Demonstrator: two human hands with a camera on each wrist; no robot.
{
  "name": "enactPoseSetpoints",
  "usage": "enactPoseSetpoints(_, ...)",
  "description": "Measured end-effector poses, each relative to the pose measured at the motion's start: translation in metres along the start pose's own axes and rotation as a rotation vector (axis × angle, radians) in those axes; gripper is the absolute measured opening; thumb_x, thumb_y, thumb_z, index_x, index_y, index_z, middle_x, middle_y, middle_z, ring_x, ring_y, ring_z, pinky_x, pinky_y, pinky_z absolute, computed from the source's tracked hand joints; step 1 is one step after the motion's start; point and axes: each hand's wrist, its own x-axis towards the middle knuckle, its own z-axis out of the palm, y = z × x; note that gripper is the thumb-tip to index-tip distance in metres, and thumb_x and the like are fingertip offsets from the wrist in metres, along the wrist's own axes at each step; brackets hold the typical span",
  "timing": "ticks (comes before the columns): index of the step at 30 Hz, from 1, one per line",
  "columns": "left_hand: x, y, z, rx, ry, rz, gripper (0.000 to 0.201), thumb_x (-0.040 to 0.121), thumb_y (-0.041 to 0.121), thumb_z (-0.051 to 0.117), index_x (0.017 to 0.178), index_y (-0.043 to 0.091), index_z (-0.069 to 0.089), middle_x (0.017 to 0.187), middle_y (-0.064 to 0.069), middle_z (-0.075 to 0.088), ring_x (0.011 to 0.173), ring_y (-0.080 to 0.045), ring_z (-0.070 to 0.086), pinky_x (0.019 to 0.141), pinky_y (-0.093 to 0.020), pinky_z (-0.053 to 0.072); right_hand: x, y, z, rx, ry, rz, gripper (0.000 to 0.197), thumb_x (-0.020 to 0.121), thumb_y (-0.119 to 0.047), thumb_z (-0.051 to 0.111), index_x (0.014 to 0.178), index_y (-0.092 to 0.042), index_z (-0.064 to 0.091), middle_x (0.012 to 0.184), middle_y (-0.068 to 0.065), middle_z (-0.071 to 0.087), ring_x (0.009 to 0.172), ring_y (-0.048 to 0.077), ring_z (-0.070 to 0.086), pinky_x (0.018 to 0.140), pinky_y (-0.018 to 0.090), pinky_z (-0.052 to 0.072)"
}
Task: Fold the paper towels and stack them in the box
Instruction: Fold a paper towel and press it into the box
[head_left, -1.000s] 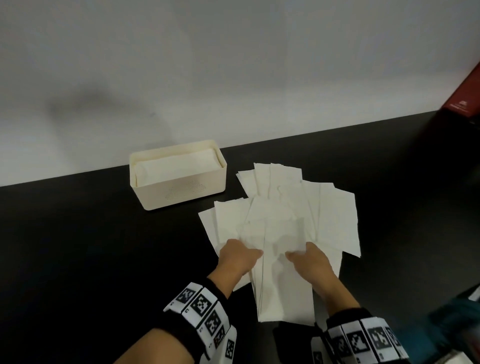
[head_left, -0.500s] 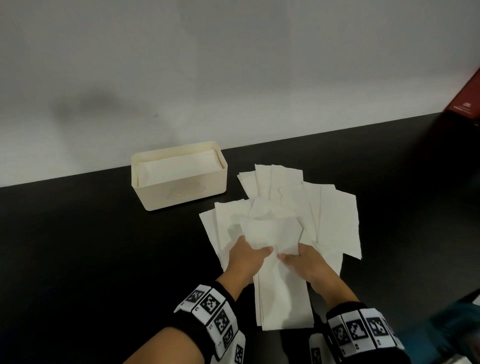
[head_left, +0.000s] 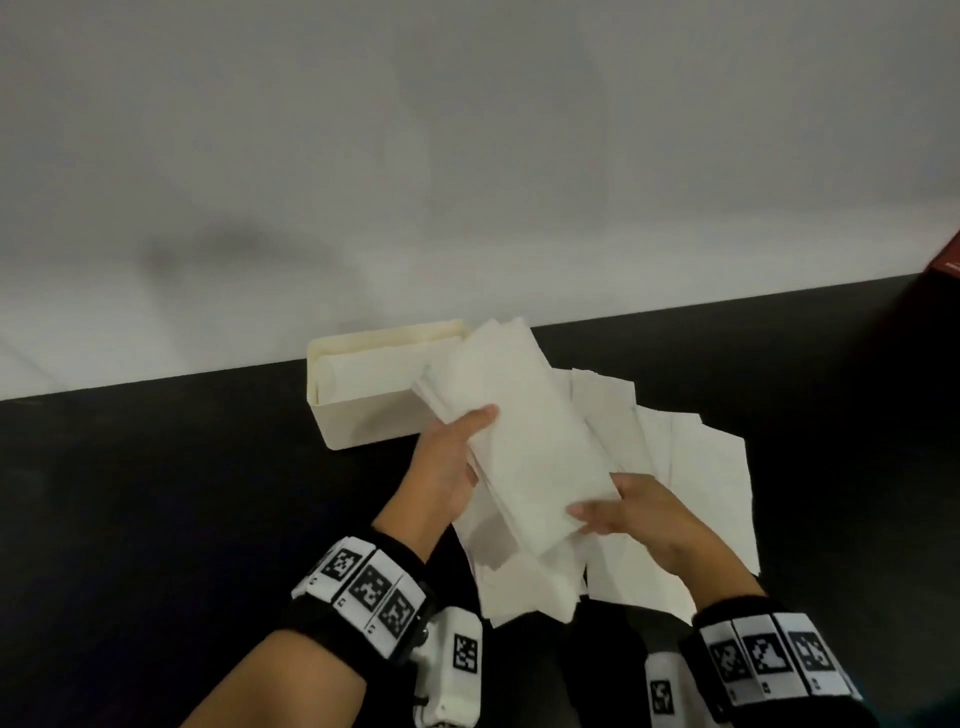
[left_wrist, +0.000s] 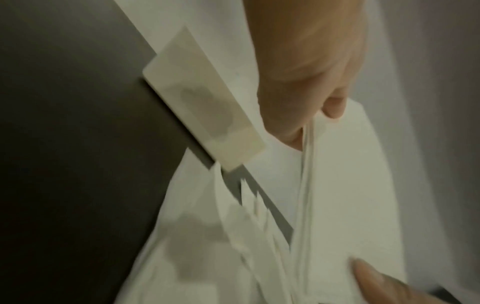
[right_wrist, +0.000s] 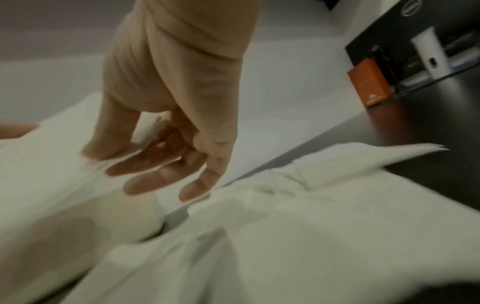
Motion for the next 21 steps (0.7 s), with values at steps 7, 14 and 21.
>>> enactPoseSetpoints(7,0.023,0.105,-0.055,0.327,0.2,0.331,0.024,0.078,-0.002,0.07,0.088,0.018,0.062,0.093,-0.006,0.068,0.084,-0.02,0.065,0.082,-0.035,0.053,0.077,-0.105,0.018,0.256,0.241,-0.239,0.014,0.08,-0.006,0.071,0.092,-0.012,0.067,0.097,0.004,0.069,0.09,0.019,0.064,0.083,0.03,0.053)
enactPoseSetpoints(14,0.066,0.138,-0.097,0.817,0.392,0.389,0.034,0.076,0.01,0.075,0.106,0.01,0.06,0.107,-0.011,0.066,0.1,-0.028,0.064,0.089,-0.045,0.053,0.142,-0.152,0.062,0.161,0.296,-0.326,0.007,0.087,-0.014,0.064,0.092,-0.018,0.061,0.093,-0.001,0.066,0.089,0.017,0.062,0.082,0.03,0.051)
enactPoseSetpoints(21,0.094,0.124,-0.11,0.717,0.365,0.323,0.054,0.074,0.011,0.078,0.118,0.017,0.047,0.108,-0.002,0.057,0.1,-0.02,0.058,0.087,-0.035,0.052,0.17,-0.138,0.077,0.245,0.198,-0.249,0.033,0.08,-0.003,0.07,0.107,-0.015,0.057,0.096,0.0,0.066,0.084,0.015,0.063,0.076,0.031,0.053)
